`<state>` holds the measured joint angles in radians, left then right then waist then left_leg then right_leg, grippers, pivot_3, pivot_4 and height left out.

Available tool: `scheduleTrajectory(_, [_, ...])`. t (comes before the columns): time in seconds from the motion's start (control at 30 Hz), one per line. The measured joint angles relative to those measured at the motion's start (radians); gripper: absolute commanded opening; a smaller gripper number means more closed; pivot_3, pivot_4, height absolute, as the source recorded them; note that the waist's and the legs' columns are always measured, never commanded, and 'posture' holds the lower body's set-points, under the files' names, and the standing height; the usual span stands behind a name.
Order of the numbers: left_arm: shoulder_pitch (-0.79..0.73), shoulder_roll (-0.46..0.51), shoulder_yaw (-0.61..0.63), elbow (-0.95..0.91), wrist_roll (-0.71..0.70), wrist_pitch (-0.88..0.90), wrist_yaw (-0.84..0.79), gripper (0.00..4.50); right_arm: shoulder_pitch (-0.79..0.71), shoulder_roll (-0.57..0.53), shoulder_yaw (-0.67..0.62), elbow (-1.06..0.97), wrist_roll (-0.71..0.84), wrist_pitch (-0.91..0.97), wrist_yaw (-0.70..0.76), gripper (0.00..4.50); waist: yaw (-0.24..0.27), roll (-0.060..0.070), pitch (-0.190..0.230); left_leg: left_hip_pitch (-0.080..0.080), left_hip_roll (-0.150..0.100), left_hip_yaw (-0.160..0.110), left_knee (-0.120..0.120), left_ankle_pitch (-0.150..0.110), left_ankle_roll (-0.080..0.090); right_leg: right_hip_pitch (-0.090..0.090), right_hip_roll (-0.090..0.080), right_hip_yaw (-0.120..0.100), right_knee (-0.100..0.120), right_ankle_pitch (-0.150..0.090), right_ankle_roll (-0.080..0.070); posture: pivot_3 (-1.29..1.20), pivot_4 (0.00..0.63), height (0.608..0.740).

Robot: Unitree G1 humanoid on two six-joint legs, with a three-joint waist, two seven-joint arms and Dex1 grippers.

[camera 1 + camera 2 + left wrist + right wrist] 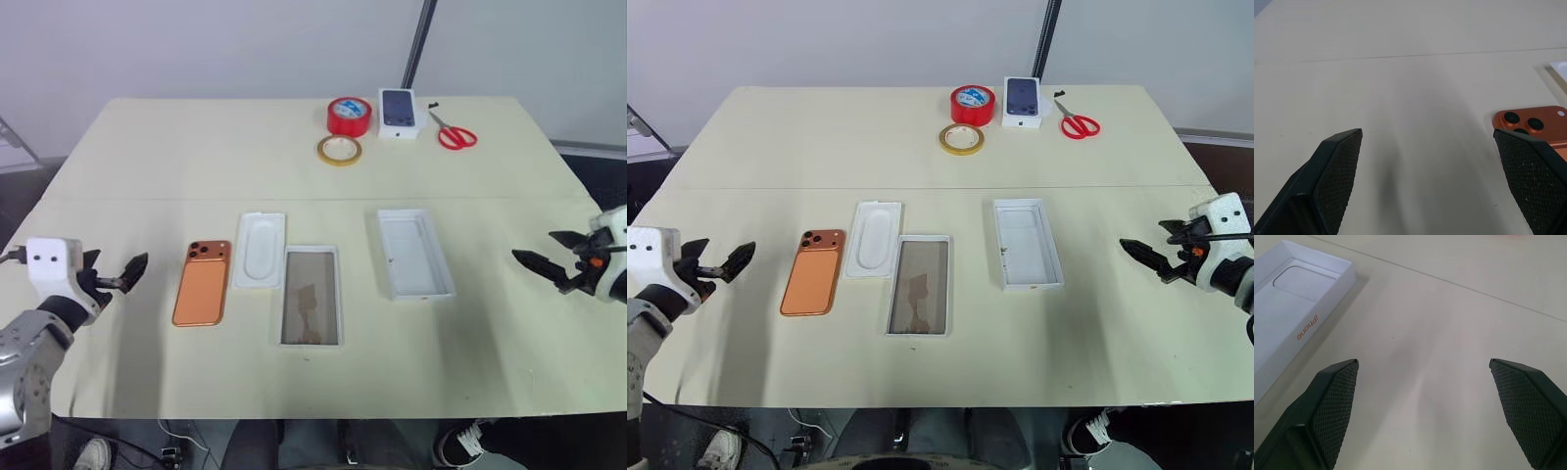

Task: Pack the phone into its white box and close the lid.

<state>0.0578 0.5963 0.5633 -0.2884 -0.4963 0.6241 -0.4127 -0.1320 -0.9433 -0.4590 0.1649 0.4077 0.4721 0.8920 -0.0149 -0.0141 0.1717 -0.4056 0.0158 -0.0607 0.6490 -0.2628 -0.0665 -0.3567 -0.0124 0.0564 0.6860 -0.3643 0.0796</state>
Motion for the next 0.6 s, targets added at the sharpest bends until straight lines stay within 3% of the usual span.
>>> scheduleTrajectory(0.37, [0.004,-0.011,-0.003,-0.008,-0.010,0.004,0.003,4.50,0.000,0.000,0.002,-0.007,-0.001,0.003,0.000,4.47,0.000,0.000,0.000,0.000,0.000,0.000,0.000,0.000,0.000,0.000,0.000,0.000,0.000,0.000,0.000,0.00,0.150,0.740])
scheduleTrajectory(0.6, [-0.025,-0.047,-0.074,-0.070,-0.035,0.036,0.019,4.50,-0.009,0.011,0.036,-0.109,0.007,0.027,-0.006,4.47,0.001,0.000,0.000,0.000,0.000,0.000,0.001,0.000,0.000,0.000,0.000,0.000,0.000,0.000,0.000,0.00,0.150,0.740])
